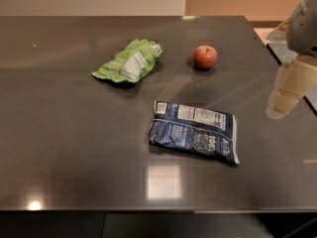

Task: Move apple near blue chip bag

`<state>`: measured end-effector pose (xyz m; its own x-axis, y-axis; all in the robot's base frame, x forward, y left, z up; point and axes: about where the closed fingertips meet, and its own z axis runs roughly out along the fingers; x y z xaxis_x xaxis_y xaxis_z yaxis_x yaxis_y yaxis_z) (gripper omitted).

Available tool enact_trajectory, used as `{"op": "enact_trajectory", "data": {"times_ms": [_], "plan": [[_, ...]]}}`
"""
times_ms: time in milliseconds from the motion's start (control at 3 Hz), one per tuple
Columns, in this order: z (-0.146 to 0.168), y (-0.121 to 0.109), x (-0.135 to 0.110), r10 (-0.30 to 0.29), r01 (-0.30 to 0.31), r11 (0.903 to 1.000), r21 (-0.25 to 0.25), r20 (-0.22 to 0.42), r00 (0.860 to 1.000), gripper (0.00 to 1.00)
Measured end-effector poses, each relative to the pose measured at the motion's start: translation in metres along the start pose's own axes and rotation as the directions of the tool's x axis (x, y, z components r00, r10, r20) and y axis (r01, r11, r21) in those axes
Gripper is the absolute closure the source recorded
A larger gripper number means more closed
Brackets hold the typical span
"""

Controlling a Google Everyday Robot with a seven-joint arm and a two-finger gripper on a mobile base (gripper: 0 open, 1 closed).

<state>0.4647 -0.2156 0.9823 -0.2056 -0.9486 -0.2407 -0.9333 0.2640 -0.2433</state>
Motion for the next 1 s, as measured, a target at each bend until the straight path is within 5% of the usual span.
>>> {"op": "enact_trajectory", "data": {"times_ms": [1000], "plan": [[0.064,-0.081,-0.036,0.03,-0.027,0.9994,-0.023,0.155,0.987,0.0]]}}
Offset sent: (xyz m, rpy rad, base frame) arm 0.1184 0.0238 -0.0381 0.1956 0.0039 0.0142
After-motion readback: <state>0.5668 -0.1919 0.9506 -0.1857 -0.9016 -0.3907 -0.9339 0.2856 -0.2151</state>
